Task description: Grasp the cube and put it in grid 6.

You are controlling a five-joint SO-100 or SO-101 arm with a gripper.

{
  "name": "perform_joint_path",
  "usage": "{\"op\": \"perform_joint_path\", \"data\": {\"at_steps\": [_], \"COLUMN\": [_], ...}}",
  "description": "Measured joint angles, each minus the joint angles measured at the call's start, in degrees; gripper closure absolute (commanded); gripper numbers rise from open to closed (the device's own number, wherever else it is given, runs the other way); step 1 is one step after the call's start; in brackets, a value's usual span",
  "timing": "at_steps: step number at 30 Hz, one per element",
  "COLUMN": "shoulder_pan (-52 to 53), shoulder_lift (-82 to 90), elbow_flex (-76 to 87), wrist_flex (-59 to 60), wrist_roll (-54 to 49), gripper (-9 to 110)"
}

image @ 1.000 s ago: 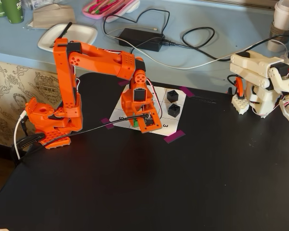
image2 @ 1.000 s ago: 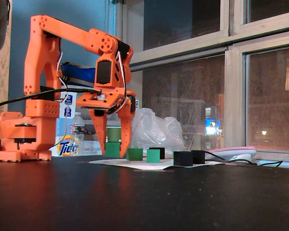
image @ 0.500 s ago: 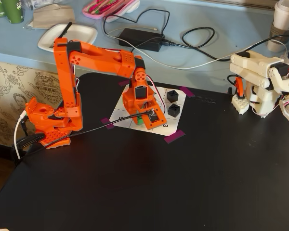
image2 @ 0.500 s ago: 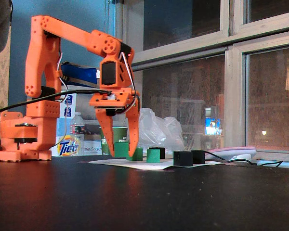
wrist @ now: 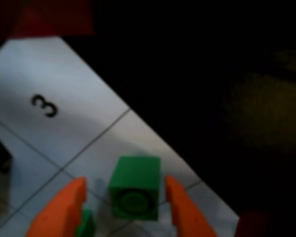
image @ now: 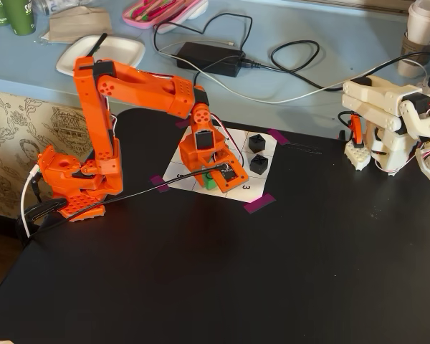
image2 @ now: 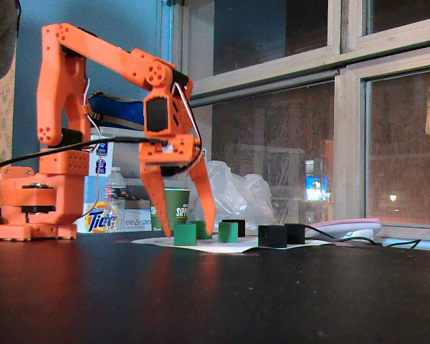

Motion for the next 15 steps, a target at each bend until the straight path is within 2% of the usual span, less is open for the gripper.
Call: {"op": "perform_joint_path", "data": {"at_steps": [8, 15], "shoulder_pan": [0.4, 0.1], "shoulder_lift": [1.8, 11.2], "elbow_flex": [-11.0, -13.2], "wrist_flex": [10.6, 17.8], "wrist_roll": [2.7, 4.5], "gripper": [75, 82]}}
